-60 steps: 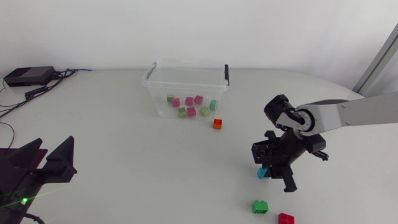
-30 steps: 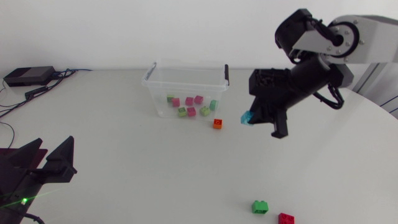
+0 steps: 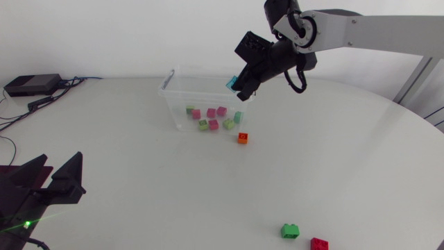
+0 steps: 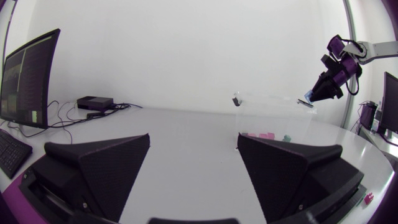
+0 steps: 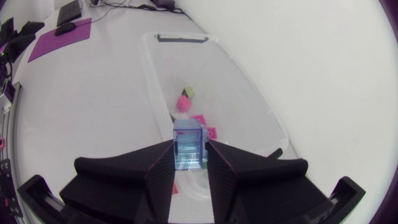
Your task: Pick up the duplo bricks and place them in the container
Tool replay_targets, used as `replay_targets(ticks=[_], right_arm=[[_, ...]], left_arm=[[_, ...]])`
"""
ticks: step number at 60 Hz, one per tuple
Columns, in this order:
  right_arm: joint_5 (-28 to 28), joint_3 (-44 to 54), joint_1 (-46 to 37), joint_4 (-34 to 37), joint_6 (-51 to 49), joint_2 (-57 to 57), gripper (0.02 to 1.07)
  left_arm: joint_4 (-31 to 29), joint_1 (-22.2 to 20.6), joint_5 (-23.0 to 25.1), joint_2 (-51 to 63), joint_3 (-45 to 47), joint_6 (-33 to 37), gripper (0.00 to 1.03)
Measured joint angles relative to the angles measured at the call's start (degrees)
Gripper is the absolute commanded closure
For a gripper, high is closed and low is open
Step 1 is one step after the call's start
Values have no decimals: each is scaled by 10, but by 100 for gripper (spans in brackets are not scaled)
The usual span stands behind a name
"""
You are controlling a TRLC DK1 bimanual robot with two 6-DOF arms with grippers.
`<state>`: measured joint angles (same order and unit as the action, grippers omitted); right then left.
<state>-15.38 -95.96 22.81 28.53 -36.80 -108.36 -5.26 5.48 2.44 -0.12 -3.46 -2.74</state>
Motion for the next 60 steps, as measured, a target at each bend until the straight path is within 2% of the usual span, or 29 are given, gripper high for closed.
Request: replay_targets(ticks=[5, 8, 9, 10, 11, 12, 14, 18, 28, 33, 50, 60], right_arm=[[5, -26, -1, -35, 23, -21, 92], [17, -36, -2, -58, 34, -32, 80], [21, -37, -2, -65, 37, -35, 74], [24, -39, -2, -76, 40, -39, 62], [29, -40, -3, -86, 45, -43, 56], [33, -40, -3, -93, 49, -46, 44], [40, -40, -4, -107, 57, -52, 31], [54, -40, -6, -138, 76, -63, 17], [67, -3, -21, -226, 124, -42, 17], [61, 38, -38, -241, 136, -7, 17], [-67, 183, -147, -243, 148, 105, 17], [-121, 276, -162, -243, 137, 114, 17]], left_arm=[[0, 0, 0, 0, 0, 0, 5], [0, 0, 0, 0, 0, 0, 5], [0, 0, 0, 0, 0, 0, 5], [0, 0, 0, 0, 0, 0, 5], [0, 0, 0, 0, 0, 0, 5], [0, 0, 0, 0, 0, 0, 5], [0, 0, 0, 0, 0, 0, 5], [0, 0, 0, 0, 0, 0, 5], [0, 0, 0, 0, 0, 0, 5], [0, 0, 0, 0, 0, 0, 5], [0, 0, 0, 0, 0, 0, 5], [0, 0, 0, 0, 0, 0, 5]])
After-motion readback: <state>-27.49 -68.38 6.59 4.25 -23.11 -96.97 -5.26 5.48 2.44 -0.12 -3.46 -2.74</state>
